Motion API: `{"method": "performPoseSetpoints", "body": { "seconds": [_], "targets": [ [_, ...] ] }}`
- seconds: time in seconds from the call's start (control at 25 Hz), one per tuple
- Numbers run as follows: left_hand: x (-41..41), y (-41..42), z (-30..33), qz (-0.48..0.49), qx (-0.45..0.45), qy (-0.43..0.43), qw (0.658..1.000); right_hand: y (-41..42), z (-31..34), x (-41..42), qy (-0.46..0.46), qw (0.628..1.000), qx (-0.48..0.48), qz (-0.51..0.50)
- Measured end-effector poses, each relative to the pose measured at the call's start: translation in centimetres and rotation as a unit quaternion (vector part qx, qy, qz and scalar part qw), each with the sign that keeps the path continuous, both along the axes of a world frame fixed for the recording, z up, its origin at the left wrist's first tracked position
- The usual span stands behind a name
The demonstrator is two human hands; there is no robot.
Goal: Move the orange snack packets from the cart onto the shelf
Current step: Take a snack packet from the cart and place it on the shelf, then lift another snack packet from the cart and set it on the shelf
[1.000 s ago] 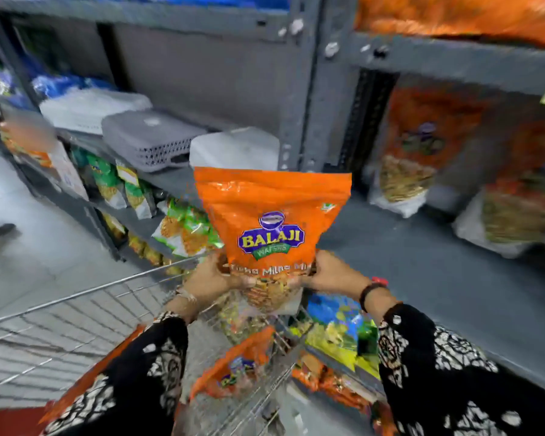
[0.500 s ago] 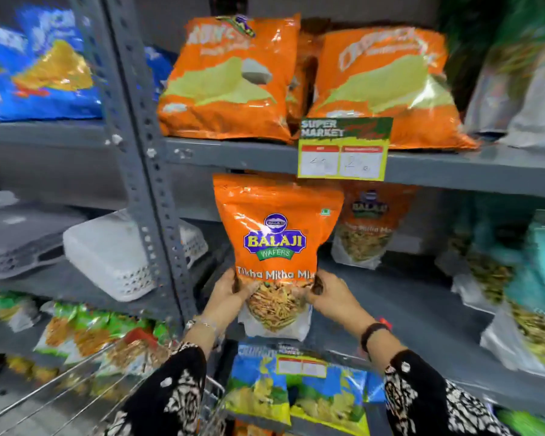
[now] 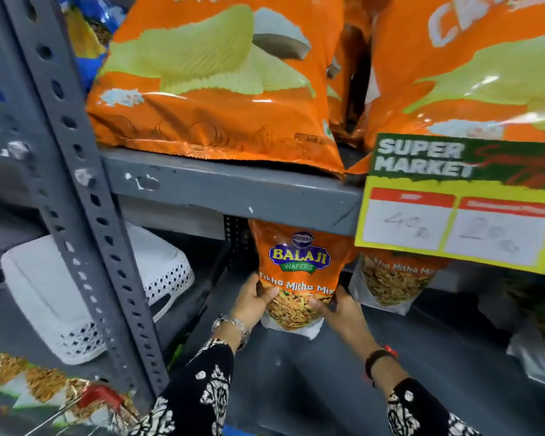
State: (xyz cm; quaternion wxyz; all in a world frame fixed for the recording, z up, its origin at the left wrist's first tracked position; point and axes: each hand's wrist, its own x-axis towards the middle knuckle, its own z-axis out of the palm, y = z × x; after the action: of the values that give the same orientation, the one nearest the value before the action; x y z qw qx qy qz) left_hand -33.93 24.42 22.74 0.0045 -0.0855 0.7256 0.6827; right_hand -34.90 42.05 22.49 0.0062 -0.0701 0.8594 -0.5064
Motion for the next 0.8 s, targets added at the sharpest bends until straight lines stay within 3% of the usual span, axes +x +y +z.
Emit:
{"method": "performPoseSetpoints", "body": {
  "seconds": [0.32,0.44,0.52,0.6,0.68,0.8],
  "targets": [
    [0.8,1.3,-0.9,0.033,0.018,0.061,0.997,0.1,-1.5,0.0,-0.043,0.997,-0.069,-0.015],
    [4.7,0.8,-1.2,0.054,-0.003,0.072,0.996,-0.5,-1.9,3.7,-0.001,0.992,-0.065,-0.105],
    [8.8,-0.8,-2.1,0.049,-0.027,0.082,0.995,-1.8,-2.1,8.0,0.076,0.988,-0.083,-0.109],
    [13.7,-3.4,-3.3,0.050,-0.056,0.079,0.994,-3.5,-2.7,12.3,0.136,0.989,-0.043,-0.023],
    [20.1,-6.8,-5.1,0.078,-0.072,0.032,0.994,-6.1,-3.9,16.2,0.127,0.984,0.021,0.123],
    [28.8,-11.5,-7.6,0.099,-0.165,-0.071,0.979,-10.6,-6.2,20.0,0.058,0.926,0.148,0.344]
  ]
}}
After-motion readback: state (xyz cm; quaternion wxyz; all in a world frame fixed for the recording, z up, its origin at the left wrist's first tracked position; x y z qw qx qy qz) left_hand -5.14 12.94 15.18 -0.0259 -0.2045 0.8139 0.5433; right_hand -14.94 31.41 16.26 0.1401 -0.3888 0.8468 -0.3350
